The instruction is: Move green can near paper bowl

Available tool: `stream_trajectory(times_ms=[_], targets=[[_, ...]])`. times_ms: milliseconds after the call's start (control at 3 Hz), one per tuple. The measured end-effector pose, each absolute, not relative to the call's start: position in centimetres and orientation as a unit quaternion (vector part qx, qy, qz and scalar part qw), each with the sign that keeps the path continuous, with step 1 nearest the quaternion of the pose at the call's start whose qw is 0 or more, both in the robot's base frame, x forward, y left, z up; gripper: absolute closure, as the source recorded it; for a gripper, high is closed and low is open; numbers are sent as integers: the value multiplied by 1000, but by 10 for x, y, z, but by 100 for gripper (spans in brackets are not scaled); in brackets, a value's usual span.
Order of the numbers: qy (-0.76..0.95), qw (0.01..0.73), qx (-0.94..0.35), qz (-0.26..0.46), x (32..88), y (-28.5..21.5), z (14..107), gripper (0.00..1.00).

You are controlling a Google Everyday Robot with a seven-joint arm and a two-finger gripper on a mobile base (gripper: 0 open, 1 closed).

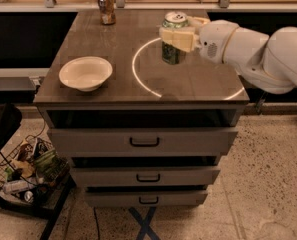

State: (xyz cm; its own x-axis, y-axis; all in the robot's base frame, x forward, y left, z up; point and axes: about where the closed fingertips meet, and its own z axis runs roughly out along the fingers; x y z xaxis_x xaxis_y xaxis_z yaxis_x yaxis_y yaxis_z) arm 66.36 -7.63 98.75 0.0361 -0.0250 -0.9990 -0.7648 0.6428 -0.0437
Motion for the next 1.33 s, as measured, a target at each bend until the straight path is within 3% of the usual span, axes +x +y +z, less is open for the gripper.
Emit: stream_trajectory(times_ms=[667,1333], targets=[[632,627,-324,321,632,-47,955,100],[613,609,-345,365,653,-18,940,100]])
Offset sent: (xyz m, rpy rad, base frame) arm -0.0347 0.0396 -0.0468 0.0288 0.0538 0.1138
